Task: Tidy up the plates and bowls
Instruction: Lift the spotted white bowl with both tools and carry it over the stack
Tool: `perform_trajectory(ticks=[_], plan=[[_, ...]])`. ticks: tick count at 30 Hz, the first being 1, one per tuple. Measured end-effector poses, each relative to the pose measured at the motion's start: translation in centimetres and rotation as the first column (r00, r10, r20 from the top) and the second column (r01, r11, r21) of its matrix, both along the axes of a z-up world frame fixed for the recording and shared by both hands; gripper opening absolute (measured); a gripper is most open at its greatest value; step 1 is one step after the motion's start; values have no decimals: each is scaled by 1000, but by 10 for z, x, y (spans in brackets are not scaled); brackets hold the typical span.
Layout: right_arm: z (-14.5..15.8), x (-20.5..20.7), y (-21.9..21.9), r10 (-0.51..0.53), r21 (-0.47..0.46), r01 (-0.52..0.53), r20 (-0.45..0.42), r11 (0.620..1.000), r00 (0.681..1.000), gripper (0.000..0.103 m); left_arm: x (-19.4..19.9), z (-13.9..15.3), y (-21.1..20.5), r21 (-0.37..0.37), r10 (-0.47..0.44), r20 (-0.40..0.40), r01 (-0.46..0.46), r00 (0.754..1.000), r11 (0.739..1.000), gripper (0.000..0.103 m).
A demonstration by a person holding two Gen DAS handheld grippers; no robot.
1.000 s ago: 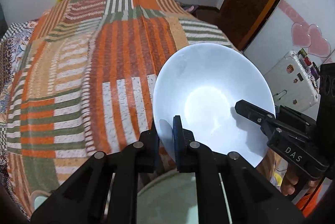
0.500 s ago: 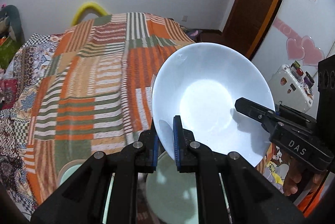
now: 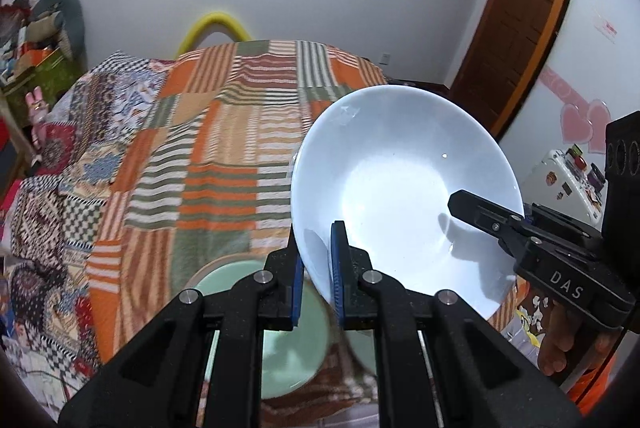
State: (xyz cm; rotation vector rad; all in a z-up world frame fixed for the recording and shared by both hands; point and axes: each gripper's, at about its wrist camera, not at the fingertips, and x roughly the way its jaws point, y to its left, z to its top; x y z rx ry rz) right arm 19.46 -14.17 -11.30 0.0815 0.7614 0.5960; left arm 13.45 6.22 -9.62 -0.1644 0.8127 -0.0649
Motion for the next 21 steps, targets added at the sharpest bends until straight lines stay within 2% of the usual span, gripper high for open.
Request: perform_trajectory(ticks=[10,21], plan=[[-14,-17,42,87,1,-87,-23,996,996,19,-30,-15,45,0,84,-26,-85,996,996,11],[-40,-25,72,134,-24,-137,-88,990,987,19,-38,-51,72,2,125,-100,-125,987,992,11]])
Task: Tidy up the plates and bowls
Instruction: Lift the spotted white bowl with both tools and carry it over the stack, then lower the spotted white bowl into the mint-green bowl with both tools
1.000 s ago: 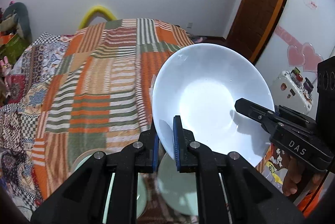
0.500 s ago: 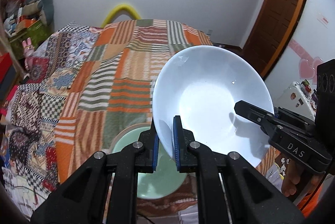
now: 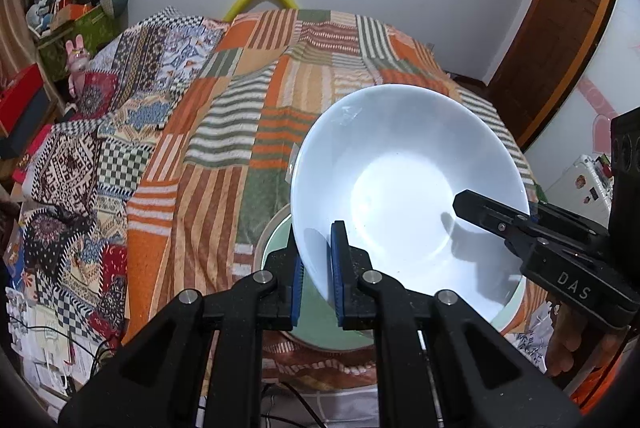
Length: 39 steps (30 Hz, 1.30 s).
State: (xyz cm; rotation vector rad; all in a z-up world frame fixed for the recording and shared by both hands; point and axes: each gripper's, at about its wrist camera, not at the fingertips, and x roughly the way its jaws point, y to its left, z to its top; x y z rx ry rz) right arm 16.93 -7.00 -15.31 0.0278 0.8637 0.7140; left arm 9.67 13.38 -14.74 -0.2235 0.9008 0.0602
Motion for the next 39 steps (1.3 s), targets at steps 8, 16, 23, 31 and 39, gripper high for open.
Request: perform_trajectory(ticks=[8,16,23,31,39], plan=[[-21,-3,8,8,-29,-9,-61,1000,998,19,2,-27,5,-1,1,-65,-1,998,1000,11],[-43,-6,15,12,-60,-19,-120,998,993,19,2,-54,9,-10,8,-128,-9,992,1000,11],[-57,-9,24,27,-90,-41,-154,995,988,20,1,-71,16,-12,22,-166,-24,986,1000,12],[-63,-8,32,40,-121,-59,-152,991,988,20,2,-84,21,-19,22,-185,-26,983,999,15],[-63,-14,44,56,-212,-69,-69,975,996,22,4,-90,27,-7,44,-188,-46,981,999,15]])
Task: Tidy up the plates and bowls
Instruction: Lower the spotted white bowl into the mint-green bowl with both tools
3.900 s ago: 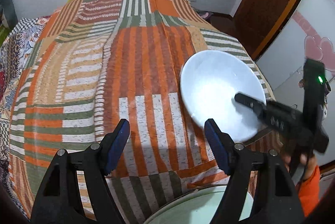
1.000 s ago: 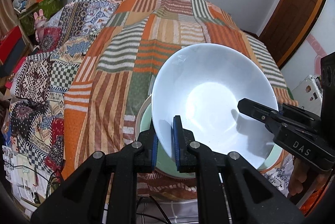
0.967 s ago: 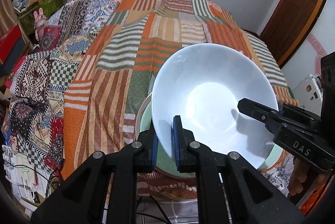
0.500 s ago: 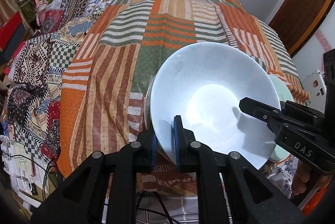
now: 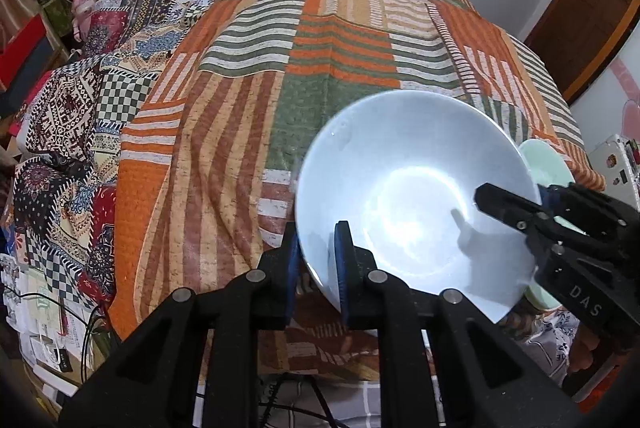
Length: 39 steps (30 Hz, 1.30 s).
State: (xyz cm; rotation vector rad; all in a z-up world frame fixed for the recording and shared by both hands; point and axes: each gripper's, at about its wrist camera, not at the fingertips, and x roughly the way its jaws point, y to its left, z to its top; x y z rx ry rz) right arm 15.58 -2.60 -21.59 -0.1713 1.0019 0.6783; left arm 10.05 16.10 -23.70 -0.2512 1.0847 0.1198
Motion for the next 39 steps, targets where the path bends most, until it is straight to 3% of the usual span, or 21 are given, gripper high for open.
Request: perform_trajectory(ticks=[14,17,22,25,26,29,30,34,39], plan=[[6,1,2,40,-50,-39,21,998,999,24,-6,8,5,-45,-3,19,4,1000,999,15],[6,0,2,37,-46,-36,23,998,999,24,-12,20,10,-68,5,54,-1,999,998,21],[6,-1,3,39,-54,-37,36,998,999,24,-21,39,17,-69,24,106,-17,994,997,40],[8,-3,4,36,-61,-34,45,998,998,24,-24,45,20,-71,32,123,-24,992,997,42],[11,-5,3,27,-68,-22,73,997,997,27,-24,46,21,-71,34,125,-25,992,997,42],[27,-11,-4,4,-42,3,170,999,985,56,-23,44,21,-77,34,123,-25,992,997,42],[33,-12,-7,0,-22,4,184,1000,983,61,-22,43,21,-78,33,120,-24,992,997,42],[37,-10,-15,-18,-6,19,187,1000,982,62,-19,34,18,-89,25,104,-16,994,996,42],[20,-4,-24,-42,17,40,109,999,993,62,-12,14,15,-107,13,64,-6,998,994,42]])
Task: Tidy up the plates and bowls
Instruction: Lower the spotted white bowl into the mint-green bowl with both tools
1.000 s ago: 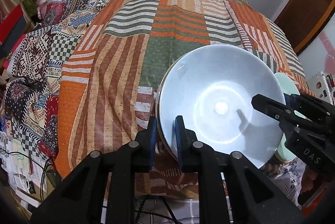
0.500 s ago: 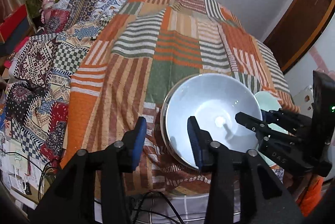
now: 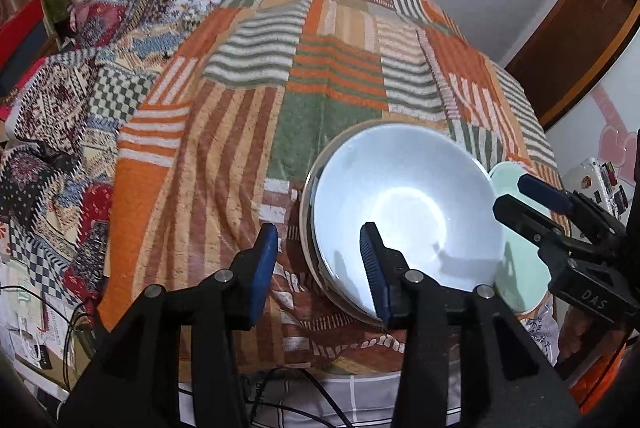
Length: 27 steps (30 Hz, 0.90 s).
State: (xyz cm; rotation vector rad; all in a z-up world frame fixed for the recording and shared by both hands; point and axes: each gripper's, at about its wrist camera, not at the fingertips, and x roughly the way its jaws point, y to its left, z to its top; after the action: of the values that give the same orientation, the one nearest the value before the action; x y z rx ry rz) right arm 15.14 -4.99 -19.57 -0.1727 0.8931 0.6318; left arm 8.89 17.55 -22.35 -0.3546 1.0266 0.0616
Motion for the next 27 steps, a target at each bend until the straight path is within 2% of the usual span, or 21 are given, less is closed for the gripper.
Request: perform_trajectory(ticks=[8,12,15,19,21,27], plan=[[-21,6,-6,-17,52,23,-119,998,993,61,11,-23,-2,-5,-7,-26,7,1000,1000,42],[-29,10,-4,-17,58,26,-154,998,988,45,17,-31,1,-18,4,-32,-5,999,1000,41],[-33,13,-5,-19,82,35,-182,996,983,41,21,-38,1,-30,-9,-43,8,999,1000,35],[-35,14,-4,-12,105,33,-194,994,981,37,24,-44,0,-67,-25,-44,22,999,998,27],[-37,14,-1,2,105,20,-206,994,979,34,24,-43,-3,-50,-27,-40,25,999,998,27],[-37,8,10,7,19,-4,-160,1000,987,38,24,-40,-7,-30,-13,-53,11,998,999,27]])
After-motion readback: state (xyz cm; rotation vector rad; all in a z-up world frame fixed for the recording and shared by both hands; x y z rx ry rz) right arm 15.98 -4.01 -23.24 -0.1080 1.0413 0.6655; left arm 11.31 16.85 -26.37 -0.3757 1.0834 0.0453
